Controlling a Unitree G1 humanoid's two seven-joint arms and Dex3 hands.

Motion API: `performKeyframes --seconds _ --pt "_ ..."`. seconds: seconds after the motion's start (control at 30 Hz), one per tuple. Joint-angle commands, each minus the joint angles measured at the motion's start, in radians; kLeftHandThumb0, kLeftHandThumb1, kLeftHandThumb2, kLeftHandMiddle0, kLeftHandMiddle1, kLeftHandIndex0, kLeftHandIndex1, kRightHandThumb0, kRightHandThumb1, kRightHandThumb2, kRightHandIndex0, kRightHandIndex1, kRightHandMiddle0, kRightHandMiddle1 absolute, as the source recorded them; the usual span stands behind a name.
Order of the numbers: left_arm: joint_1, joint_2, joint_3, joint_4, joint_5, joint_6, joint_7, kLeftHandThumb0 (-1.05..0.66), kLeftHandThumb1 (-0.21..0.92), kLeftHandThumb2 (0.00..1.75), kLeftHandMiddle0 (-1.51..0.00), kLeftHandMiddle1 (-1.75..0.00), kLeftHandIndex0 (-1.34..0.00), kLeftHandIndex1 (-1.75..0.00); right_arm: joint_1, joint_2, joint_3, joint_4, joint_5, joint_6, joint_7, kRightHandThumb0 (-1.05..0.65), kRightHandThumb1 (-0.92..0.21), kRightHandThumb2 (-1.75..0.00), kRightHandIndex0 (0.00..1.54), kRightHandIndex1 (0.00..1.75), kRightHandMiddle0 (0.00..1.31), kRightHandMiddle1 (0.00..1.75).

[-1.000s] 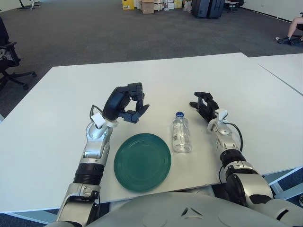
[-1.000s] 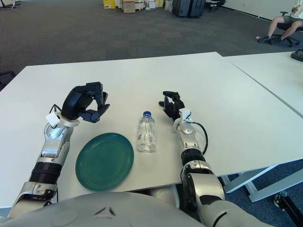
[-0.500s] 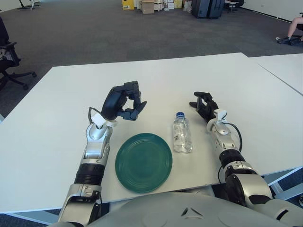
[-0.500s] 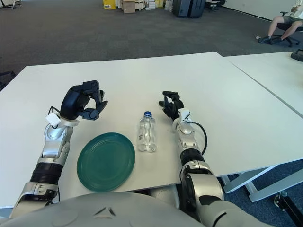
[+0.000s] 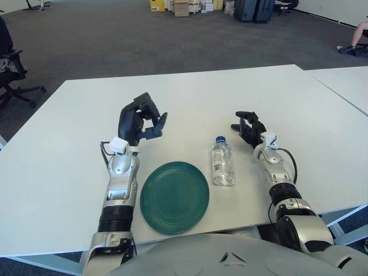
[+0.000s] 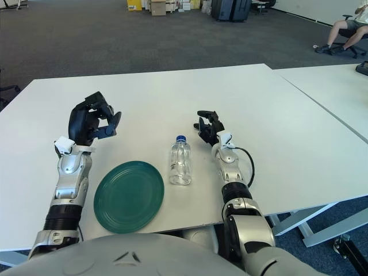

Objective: Put the bottle into the plate.

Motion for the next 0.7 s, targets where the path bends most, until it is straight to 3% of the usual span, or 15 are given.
performKeyframes --seconds 0.0,0.23,0.37,0.67 --pt "-0.022 -0.034 0.024 0.002 0.006 0.044 0.083 -0.4 0.52 1.03 -0.91 -1.75 -0.49 -1.75 -0.051 -0.024 0.005 -0.015 -0.017 0.012 -0.018 -0.6 -0.92 -0.71 0.35 0.75 0.0 0.98" --pt "0.016 -0.064 0.033 -0.05 0.124 0.097 0.231 -0.37 0.84 0.62 -0.58 -1.75 -0.25 -1.75 -0.063 -0.042 0.015 -0.047 -0.027 0.026 -0.01 -0.59 -0.92 -0.67 0.37 0.79 0.0 1.02" --pt "0.022 -0.067 0.033 -0.06 0.165 0.113 0.285 -0.36 0.9 0.54 -0.49 -1.75 -0.21 -1.75 -0.058 -0.049 0.021 -0.081 -0.028 0.042 -0.005 -0.59 -0.92 -0.66 0.36 0.84 0.0 1.05" --pt "0.034 -0.052 0.039 -0.052 0.194 0.122 0.335 -0.36 0.92 0.52 -0.39 -1.75 -0.2 -1.75 -0.04 -0.054 0.037 -0.136 -0.034 0.059 -0.001 -0.57 -0.92 -0.65 0.33 0.87 0.0 1.06"
